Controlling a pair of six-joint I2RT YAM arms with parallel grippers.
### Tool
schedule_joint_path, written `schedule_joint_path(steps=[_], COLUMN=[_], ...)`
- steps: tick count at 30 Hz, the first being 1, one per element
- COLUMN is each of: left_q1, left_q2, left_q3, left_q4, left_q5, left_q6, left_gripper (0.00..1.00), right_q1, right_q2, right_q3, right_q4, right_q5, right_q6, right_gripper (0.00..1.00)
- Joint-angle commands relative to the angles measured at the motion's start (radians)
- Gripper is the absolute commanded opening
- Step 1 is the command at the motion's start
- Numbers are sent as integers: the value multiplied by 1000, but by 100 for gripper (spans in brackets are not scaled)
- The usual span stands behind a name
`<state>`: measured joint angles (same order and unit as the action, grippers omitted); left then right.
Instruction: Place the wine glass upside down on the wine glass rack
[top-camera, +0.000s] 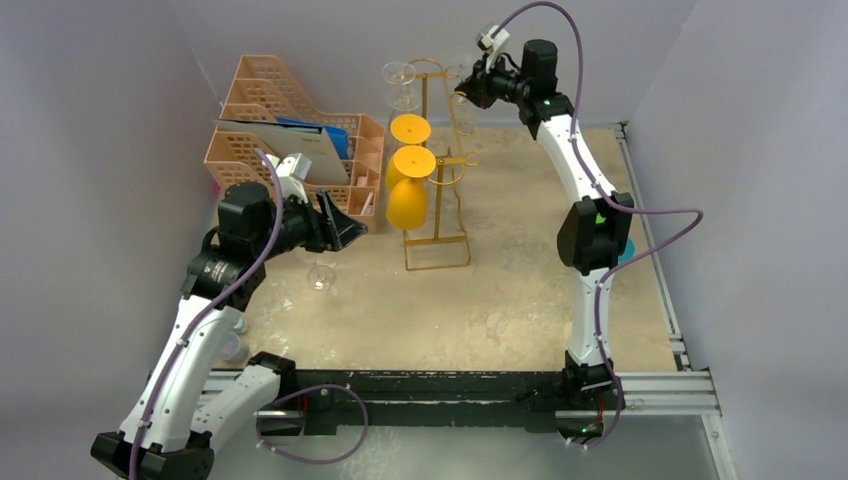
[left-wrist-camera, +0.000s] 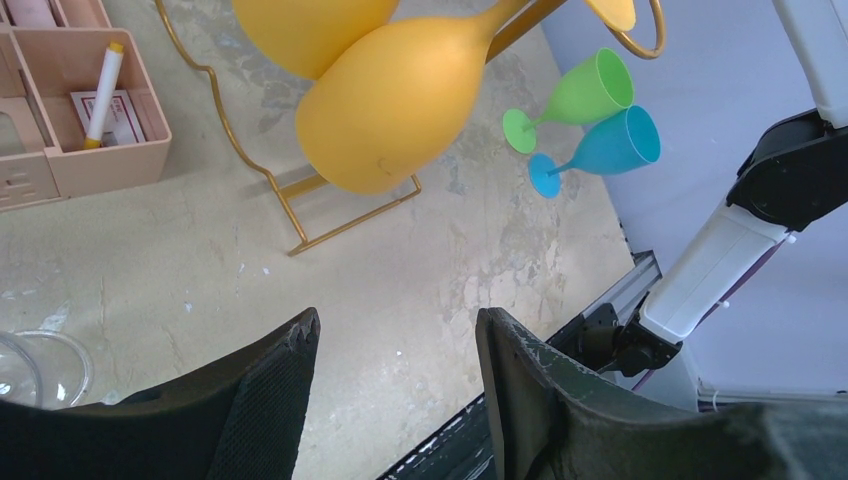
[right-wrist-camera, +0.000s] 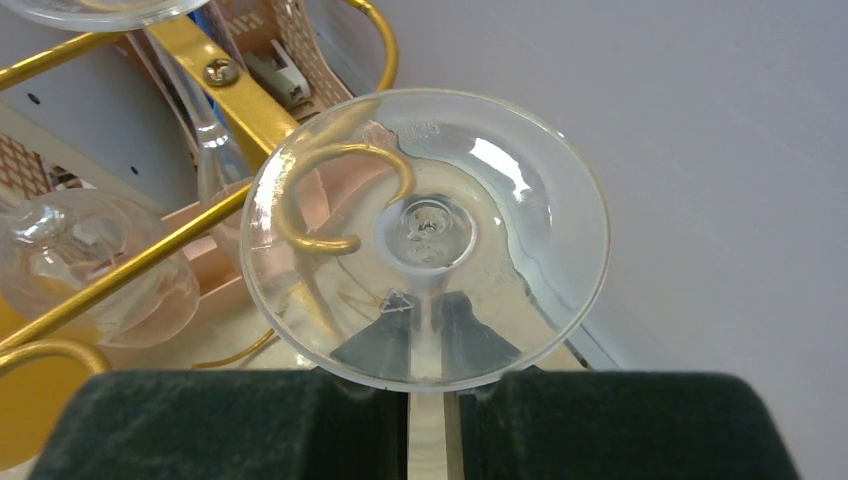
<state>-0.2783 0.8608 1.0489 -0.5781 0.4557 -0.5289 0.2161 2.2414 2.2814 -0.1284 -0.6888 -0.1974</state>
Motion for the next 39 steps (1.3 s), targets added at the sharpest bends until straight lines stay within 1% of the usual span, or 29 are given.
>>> schedule_joint_path(steps=[1, 8, 12, 18, 23, 26, 29, 39], left_q1=[-4, -4, -4, -4, -4, -4, -4, -4], left_q2=[-5, -4, -2, -1, -12, -11, -12, -19], left_q3=[-3, -6, -9, -7, -7, -7, -7, -10], left_q4=[27, 23, 24, 25, 24, 20, 18, 11], left_q5=[-11, -12, -12, -12, -21, -22, -19, -22], left_q6=[35, 40, 38, 37, 35, 35, 35, 33], left_gripper=[57, 57, 57, 57, 57, 57, 57, 57], right_q1=[14, 19, 24, 26, 28, 29, 29, 41], right_q2=[-75, -73, -90, -116, -157, -169, -160, -99], right_q3=[-19, -14, -41, -66, -142, -160, -147, -59], right_q4=[125, 125, 178, 207, 263, 277, 262, 103], right_q5=[20, 14, 5, -13, -11, -17, -28, -40], right_q6=[28, 29, 36, 46, 55, 61, 60, -21], right_gripper=[0, 0, 0, 0, 0, 0, 0, 0])
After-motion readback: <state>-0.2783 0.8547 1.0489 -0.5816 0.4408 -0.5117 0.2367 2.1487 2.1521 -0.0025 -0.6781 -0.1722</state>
